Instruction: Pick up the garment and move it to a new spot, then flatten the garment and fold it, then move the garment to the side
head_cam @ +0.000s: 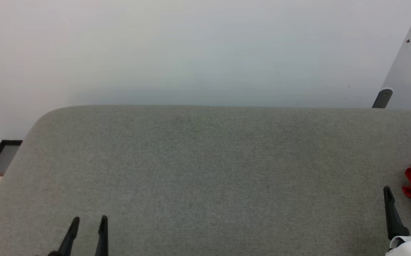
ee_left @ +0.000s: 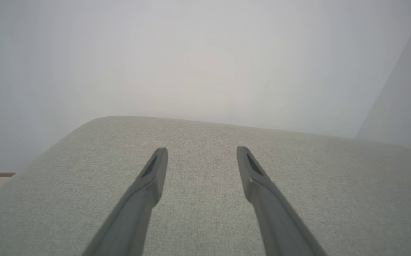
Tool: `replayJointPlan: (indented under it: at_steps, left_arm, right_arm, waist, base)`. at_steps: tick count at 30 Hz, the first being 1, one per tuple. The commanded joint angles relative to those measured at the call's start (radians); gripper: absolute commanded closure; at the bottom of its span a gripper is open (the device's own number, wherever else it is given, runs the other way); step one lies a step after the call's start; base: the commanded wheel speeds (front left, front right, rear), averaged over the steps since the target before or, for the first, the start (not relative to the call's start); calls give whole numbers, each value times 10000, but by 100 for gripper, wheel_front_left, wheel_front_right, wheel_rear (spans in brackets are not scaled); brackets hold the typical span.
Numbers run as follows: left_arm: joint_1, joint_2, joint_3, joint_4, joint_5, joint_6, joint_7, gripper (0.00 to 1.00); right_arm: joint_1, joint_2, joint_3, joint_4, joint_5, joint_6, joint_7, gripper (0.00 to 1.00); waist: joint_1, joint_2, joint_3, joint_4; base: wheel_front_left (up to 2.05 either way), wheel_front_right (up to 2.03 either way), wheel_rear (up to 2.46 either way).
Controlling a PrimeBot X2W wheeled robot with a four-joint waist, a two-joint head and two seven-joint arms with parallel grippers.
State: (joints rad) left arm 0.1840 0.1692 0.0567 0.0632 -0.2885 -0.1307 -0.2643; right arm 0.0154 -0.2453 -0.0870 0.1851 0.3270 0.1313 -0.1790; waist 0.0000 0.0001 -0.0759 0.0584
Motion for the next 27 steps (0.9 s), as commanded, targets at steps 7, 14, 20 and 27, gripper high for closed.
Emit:
replayJointPlan:
  at_steps: [7, 14, 20, 27]
  left_arm:
    - [-94, 72, -16, 22, 6, 2, 9, 0]
    - [-169, 62, -23, 46, -7, 2, 8, 0]
    - [-192, 100, -98, 20, -96, 2, 9, 0]
    - [-243, 125, -105, 2, -173, 2, 8, 0]
  right_arm:
    - [72, 137, -59, -42, 46, -10, 11, 0]
    - [-15, 168, -76, 33, 72, -10, -32, 0]
    - [-66, 174, -6, 58, 99, -10, -52, 0]
    - [-130, 212, 46, 60, 162, -10, -99, 0]
  waist:
    - [0, -1, 41, -30]
    - [0, -1, 41, -72]
    - [0, -1, 48, -86]
    - [0, -1, 98, -114]
  base:
    - [0, 0, 0]
    - [0, 0, 0]
    - [0, 0, 0]
    - [0, 0, 0]
